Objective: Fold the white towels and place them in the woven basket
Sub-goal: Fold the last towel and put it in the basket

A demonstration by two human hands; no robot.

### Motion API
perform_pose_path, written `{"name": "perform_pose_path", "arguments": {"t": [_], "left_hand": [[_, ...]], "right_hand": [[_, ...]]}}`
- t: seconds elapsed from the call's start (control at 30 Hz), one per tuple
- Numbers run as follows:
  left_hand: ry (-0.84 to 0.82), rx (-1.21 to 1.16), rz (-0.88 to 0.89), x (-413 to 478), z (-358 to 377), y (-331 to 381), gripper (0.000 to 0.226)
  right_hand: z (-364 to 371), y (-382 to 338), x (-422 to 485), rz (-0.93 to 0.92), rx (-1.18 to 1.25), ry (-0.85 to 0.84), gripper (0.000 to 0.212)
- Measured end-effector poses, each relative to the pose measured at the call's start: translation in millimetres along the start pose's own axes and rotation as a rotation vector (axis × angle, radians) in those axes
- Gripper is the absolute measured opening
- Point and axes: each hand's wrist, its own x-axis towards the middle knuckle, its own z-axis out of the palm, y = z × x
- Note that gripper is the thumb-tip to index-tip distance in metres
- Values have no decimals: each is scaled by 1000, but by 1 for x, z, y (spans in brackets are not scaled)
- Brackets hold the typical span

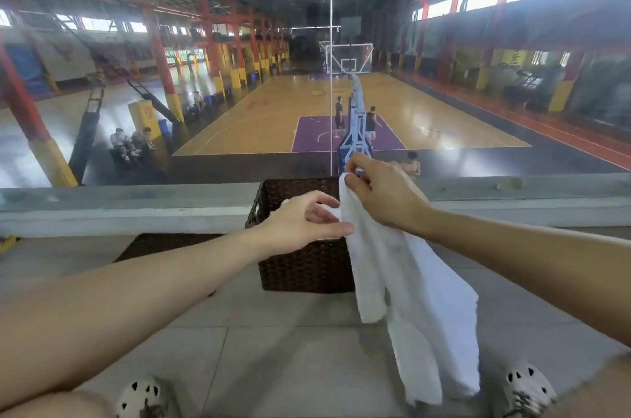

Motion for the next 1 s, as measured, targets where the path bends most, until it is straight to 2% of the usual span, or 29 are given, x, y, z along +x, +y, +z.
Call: {"name": "perform_pose_path", "arguments": {"t": [0.13, 0.23, 0.3, 0.4, 0.47, 0.6, 0.67, 0.73, 0.8, 0.87, 0.9, 1.0], "left_hand": [[165, -30, 61, 4, 33, -6, 24], [193, -236, -30, 8, 32, -8, 33], [226, -202, -21, 13, 34, -11, 32], [319, -177, -44, 16, 34, -20, 13], [412, -143, -70, 18, 28, -25, 14], [507, 47, -3, 17, 9, -27, 16], [469, 297, 88, 13, -2, -30, 16], [444, 565, 132, 9, -9, -34, 27], [475, 683, 123, 9, -14, -39, 32], [502, 686, 122, 9, -22, -43, 39], [507, 672, 142, 7, -26, -43, 43], [535, 657, 198, 5, -29, -38, 51]], "right_hand": [[4, 5, -3, -29, 6, -20, 15], [6, 8, -6, -23, 15, -35, 16], [11, 9, -8, -26, 2, -61, 19], [20, 11, -7, -15, -21, -88, 31], [22, 13, -7, 12, 22, -136, 39], [34, 26, -19, 106, -52, -374, 51], [37, 34, -22, 184, -94, -377, 49], [32, 40, -21, 254, -58, -325, 43], [25, 42, -22, 294, 26, -269, 34], [22, 40, -27, 229, 82, -225, 37], [23, 39, -31, 130, 64, -216, 41], [25, 32, -44, -313, -188, -313, 47]]}}
